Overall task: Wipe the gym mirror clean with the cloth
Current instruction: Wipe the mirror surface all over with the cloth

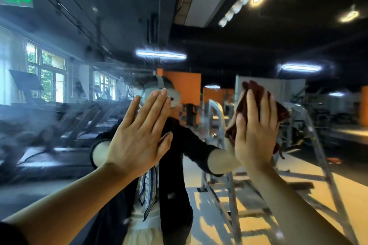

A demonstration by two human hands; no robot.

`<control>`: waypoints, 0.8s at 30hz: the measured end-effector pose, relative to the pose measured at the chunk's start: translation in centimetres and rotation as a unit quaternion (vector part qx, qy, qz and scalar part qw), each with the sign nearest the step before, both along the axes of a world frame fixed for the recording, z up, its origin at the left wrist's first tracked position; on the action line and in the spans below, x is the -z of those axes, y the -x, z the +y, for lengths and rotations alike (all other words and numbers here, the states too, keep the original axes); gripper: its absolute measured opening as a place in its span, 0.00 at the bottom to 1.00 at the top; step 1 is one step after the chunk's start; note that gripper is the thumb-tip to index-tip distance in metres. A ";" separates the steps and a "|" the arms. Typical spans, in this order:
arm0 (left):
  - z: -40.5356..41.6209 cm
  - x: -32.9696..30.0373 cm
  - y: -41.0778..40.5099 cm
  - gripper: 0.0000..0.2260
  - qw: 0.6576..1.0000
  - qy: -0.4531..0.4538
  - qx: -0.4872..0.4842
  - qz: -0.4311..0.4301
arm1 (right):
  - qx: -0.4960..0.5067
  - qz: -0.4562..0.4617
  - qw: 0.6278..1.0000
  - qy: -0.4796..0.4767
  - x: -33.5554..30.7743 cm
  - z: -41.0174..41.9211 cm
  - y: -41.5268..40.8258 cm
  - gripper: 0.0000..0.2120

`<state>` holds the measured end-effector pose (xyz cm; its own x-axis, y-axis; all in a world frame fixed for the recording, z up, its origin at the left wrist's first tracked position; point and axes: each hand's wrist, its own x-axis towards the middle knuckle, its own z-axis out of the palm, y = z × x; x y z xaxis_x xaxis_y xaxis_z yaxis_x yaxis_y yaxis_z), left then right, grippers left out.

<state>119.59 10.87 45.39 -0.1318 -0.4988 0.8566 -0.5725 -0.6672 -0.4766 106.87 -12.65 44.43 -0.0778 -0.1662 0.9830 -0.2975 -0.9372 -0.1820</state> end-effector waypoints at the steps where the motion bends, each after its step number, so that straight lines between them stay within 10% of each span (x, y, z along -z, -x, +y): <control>1: 0.0 0.0 0.0 0.31 1.000 0.001 0.000 0.002 | 0.001 -0.032 0.999 -0.044 -0.4 0.9 -0.7 0.24; 10: 0.4 -0.3 0.8 0.31 0.999 -0.003 0.026 0.037 | 0.023 0.247 0.921 0.301 6.7 3.0 -0.2 0.25; 17: -0.5 -0.2 4.2 0.32 0.999 -0.007 0.043 0.032 | 0.011 0.039 0.999 -0.035 -3.4 1.4 0.0 0.26; 24: -2.7 2.7 6.8 0.37 0.992 0.019 0.088 0.089 | 0.039 0.261 0.911 0.318 2.6 1.4 0.4 0.25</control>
